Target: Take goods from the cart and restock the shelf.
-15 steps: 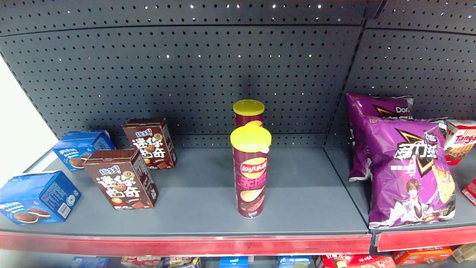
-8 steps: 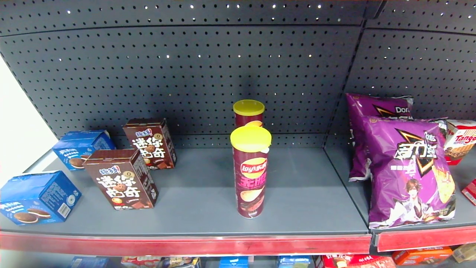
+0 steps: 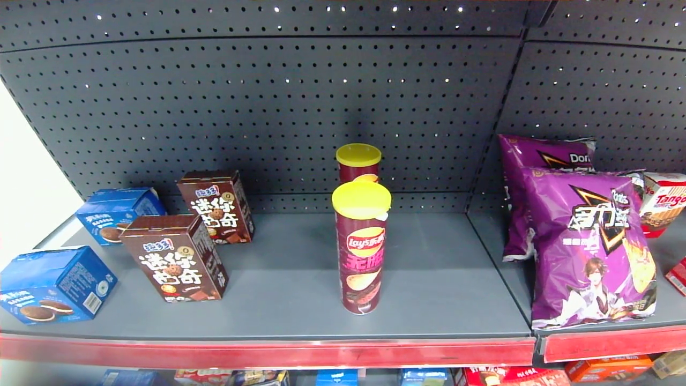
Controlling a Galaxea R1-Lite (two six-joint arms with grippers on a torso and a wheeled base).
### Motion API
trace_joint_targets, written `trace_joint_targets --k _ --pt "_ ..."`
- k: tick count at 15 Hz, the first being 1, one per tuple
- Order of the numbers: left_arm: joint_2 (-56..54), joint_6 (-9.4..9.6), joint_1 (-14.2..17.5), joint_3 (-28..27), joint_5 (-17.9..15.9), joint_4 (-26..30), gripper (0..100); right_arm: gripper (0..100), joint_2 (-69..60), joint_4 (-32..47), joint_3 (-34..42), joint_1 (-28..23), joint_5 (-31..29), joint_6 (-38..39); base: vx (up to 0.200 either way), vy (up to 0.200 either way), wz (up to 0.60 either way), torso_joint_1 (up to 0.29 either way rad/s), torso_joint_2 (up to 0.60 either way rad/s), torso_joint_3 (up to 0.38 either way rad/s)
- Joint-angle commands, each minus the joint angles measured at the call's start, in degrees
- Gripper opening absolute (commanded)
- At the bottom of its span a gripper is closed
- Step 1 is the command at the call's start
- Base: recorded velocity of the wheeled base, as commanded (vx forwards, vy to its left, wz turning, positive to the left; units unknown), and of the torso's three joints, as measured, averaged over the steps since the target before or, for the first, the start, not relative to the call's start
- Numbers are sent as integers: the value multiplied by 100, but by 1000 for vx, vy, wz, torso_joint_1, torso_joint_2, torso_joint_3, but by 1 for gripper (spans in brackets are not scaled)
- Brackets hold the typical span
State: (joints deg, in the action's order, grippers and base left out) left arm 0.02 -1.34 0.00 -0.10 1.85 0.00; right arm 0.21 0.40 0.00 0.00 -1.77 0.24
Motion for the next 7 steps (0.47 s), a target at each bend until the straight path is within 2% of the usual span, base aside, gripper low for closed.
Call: trace_joint_targets --k 1,7 --pt "-2 -7 0 1 -1 0 100 100 -3 4 0 0 1 2 0 0 0 0 0 0" --pt "-2 2 0 1 8 0 100 100 -3 4 0 0 1 -7 0 0 0 0 0 0"
